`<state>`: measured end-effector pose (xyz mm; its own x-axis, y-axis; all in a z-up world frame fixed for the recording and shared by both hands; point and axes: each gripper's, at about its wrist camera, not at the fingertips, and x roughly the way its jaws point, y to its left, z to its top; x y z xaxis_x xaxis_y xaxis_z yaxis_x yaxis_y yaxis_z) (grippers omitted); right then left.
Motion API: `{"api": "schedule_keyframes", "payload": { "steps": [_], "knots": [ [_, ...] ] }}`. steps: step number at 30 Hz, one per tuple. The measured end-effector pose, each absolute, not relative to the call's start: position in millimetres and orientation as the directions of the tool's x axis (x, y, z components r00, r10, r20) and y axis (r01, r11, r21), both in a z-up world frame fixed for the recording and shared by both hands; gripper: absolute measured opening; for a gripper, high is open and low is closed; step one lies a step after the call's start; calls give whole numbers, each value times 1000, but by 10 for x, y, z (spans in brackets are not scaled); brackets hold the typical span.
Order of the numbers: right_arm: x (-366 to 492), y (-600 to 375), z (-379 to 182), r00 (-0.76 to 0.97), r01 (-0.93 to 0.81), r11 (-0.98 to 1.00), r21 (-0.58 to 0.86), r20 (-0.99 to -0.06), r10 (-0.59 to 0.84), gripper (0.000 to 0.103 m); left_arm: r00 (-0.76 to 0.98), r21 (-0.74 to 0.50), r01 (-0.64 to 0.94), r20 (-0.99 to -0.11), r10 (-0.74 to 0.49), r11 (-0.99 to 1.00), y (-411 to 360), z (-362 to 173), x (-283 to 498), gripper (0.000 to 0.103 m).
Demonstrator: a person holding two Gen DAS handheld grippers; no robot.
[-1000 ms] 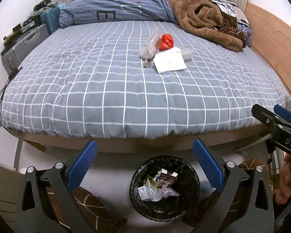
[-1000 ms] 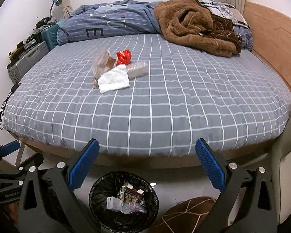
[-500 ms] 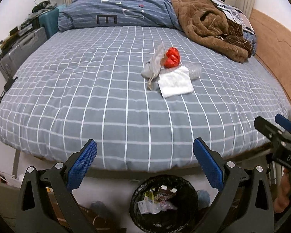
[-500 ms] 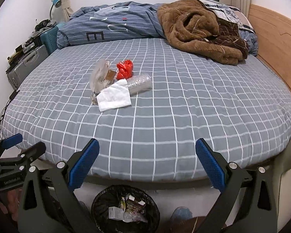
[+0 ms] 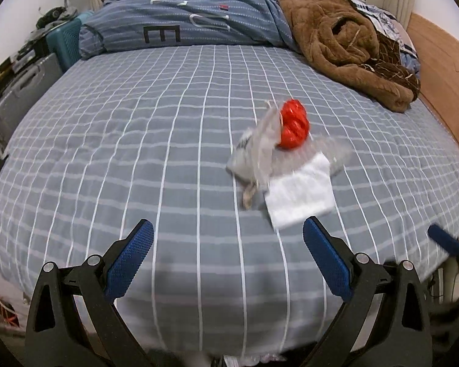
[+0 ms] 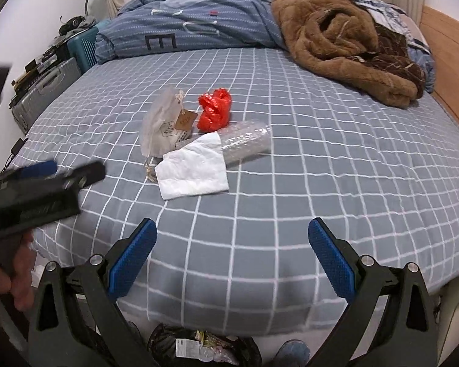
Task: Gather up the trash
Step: 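Grasp the white drawstring pouch with the left tool while the right tool grasps the white tissue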
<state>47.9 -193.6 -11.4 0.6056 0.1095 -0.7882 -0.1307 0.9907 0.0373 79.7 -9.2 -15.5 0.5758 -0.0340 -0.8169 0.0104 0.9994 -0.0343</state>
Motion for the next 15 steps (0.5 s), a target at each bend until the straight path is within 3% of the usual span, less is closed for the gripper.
{"api": "schedule_keyframes", "payload": {
  "steps": [15],
  "knots": [
    [1301, -1564, -557, 537, -183, 978, 98, -823, 183, 95, 504, -38, 77, -860, -72, 996, -307, -616, 1913, 73]
  ]
}}
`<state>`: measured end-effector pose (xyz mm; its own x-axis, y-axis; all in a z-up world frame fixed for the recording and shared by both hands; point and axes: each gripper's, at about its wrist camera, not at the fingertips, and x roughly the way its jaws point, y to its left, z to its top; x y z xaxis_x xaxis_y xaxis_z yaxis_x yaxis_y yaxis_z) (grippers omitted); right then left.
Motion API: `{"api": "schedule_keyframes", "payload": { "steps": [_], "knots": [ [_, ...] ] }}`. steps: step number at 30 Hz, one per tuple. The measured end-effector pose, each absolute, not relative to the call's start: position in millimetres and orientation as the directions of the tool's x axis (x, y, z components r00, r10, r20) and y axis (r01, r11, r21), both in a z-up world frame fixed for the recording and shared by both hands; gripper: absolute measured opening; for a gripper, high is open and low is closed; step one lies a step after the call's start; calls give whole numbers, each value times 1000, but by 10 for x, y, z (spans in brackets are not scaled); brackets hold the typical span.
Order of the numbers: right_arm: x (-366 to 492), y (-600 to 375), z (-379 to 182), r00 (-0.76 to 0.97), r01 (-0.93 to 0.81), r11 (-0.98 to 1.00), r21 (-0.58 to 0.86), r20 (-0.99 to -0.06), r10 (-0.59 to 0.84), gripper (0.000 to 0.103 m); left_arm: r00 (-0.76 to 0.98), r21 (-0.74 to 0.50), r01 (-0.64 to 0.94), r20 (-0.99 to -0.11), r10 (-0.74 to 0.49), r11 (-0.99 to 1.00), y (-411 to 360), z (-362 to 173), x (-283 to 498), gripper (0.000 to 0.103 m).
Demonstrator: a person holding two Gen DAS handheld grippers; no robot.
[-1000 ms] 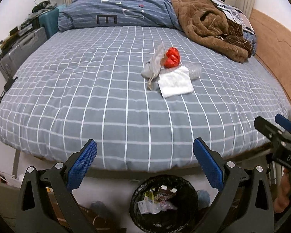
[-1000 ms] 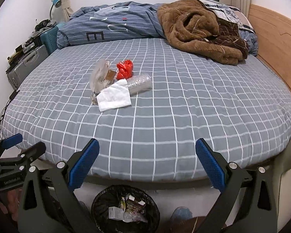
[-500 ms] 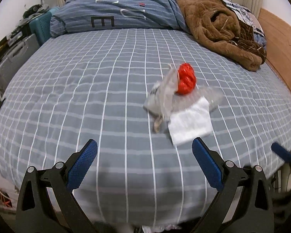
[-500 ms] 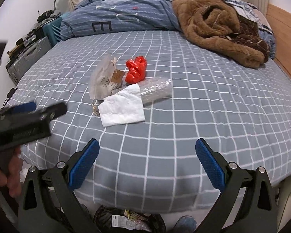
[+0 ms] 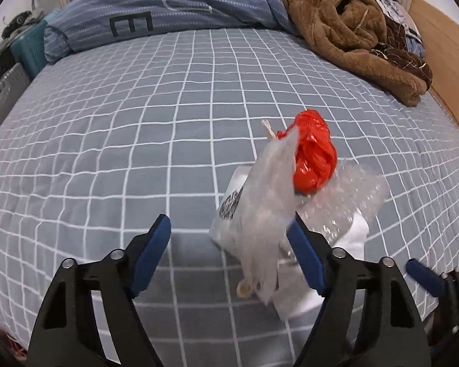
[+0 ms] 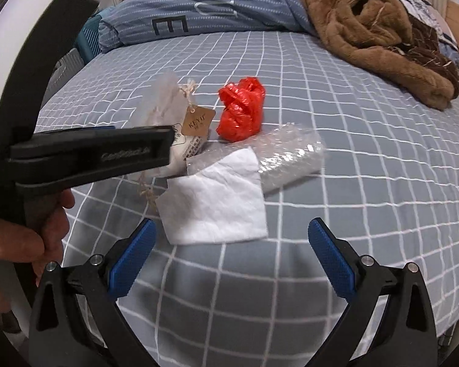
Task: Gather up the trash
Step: 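Grasp the white drawstring pouch with the left tool while the right tool grasps the white tissue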
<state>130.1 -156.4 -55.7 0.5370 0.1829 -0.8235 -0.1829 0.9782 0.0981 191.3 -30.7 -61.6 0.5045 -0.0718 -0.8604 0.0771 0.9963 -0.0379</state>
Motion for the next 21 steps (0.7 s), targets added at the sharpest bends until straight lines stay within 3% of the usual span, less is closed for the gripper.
{"api": "schedule_keyframes", "payload": {
  "steps": [6, 11, 16, 21],
  "knots": [
    [1527, -1413, -759, 509, -189, 976, 107, -839, 191, 95, 473, -58, 79, -876, -88, 995, -245, -796, 2157, 41],
    [1574, -1326, -882, 491, -209, 971, 113, -847, 204, 85, 471, -75, 101, -875, -114, 992, -235, -812, 2193, 15],
    [1614, -1327, -985, 459, -209, 968, 139, -860, 223, 61, 472, -90, 91, -873, -122, 992, -212, -813, 2198, 12],
    [1588, -1320, -1009, 454, -217, 966, 139, -862, 226, 44, 475, -94, 88, -871, -125, 992, -216, -804, 2196, 10]
  ]
}}
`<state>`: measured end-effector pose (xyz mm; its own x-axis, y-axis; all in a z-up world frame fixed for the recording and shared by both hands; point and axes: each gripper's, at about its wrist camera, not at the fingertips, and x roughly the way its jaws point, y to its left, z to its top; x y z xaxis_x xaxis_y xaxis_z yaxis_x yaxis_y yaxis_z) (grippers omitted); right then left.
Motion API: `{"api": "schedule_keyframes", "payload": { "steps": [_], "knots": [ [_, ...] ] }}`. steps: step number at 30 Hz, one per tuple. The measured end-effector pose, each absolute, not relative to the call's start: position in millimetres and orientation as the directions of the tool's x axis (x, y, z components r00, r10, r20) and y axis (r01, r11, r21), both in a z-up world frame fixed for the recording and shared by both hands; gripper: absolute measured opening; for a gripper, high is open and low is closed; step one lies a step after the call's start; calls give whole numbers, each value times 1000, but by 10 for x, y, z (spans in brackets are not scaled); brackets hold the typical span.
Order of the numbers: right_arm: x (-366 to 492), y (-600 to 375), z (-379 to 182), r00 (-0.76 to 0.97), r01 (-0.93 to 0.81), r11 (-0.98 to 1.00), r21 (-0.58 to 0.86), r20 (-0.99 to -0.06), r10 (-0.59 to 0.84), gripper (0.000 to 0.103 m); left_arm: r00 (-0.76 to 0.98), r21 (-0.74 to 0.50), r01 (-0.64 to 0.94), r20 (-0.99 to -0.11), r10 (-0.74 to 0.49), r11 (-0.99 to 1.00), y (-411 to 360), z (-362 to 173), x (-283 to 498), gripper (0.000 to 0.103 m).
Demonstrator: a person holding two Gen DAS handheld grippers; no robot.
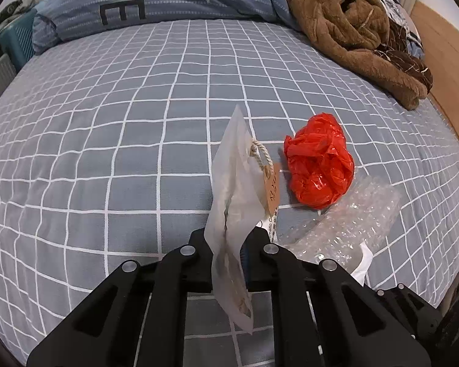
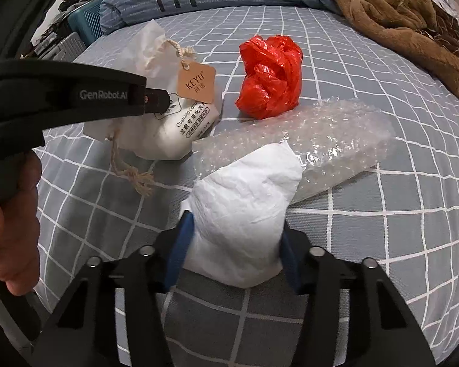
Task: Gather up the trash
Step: 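Grasp the white drawstring pouch with the left tool while the right tool grasps the white tissue, then carry the white pouch and white tissue with both tools over the bin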
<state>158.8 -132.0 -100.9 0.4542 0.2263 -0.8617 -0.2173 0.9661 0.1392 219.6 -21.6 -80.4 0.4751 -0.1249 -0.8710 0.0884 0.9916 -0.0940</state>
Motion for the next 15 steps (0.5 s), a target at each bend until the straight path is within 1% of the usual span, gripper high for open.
{"api": "schedule_keyframes", "payload": {
  "steps": [2, 4, 13, 15],
  "knots": [
    [1590, -1335, -1002, 450, -216, 965, 151, -861, 236, 38, 477, -95, 84, -870, -124, 992, -213, -800, 2188, 10],
    [1598, -1342, -1004, 449, -217, 964, 152, -861, 237, 29, 480, -95, 79, -869, -121, 992, -209, -793, 2173, 10],
    [1561, -1319, -1014, 442, -237, 958, 162, -860, 254, 12, 485, -95, 66, -867, -116, 993, -175, -742, 2121, 8],
    [1559, -1318, -995, 441, -239, 958, 162, -861, 255, 9, 487, -89, 66, -866, -110, 994, -178, -715, 2101, 8]
  ]
}}
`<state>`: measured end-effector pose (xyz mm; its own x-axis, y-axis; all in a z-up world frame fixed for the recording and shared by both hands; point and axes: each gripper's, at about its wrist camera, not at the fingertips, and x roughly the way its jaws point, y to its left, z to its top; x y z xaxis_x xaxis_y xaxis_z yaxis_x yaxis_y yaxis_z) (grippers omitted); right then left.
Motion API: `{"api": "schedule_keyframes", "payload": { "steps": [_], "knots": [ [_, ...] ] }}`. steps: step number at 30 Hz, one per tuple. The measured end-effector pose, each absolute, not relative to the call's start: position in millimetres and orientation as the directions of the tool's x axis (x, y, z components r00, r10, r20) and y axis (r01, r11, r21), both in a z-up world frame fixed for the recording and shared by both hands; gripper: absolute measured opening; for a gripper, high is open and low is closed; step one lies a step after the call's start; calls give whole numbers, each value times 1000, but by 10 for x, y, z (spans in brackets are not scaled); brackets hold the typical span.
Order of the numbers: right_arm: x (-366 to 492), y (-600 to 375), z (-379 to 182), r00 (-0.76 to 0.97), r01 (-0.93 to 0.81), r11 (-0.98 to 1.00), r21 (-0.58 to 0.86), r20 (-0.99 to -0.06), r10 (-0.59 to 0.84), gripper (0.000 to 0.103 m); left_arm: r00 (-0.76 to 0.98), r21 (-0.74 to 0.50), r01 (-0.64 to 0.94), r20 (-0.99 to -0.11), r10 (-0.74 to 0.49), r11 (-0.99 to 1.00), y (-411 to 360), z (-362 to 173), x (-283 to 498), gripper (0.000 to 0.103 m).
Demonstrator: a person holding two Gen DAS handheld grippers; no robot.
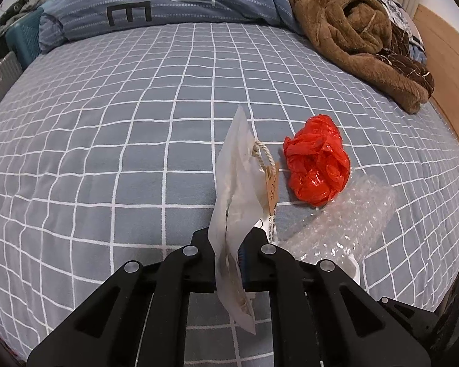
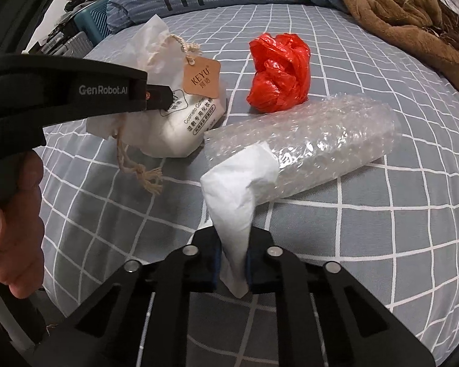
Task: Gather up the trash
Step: 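Carry the white pouch and white tissue with both tools over the bin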
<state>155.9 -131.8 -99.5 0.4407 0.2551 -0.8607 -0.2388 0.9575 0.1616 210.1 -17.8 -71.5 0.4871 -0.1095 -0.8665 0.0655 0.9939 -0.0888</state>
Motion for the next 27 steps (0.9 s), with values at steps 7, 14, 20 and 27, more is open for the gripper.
{"api": "schedule_keyframes", "payload": {
  "steps": [7, 14, 20, 27],
  "knots": [
    [1489, -1378, -858, 456, -228, 959, 171, -851, 260, 5, 504, -82, 62, -858, -102, 995, -163, -550, 1981, 8],
    [1280, -1441, -640, 479, -215, 959, 184, -836, 267, 5, 523, -71, 59, -847, -92, 996, -149, -336, 1789, 8],
    [1130, -1526, -469, 499, -204, 959, 195, -822, 273, 4, 539, -52, 63, -839, -78, 997, -146, -167, 1534, 8],
    [923, -1573, -269, 517, -202, 962, 184, -814, 264, 4, 547, -64, 54, -833, -83, 996, -117, -19, 1246, 8]
  ]
}}
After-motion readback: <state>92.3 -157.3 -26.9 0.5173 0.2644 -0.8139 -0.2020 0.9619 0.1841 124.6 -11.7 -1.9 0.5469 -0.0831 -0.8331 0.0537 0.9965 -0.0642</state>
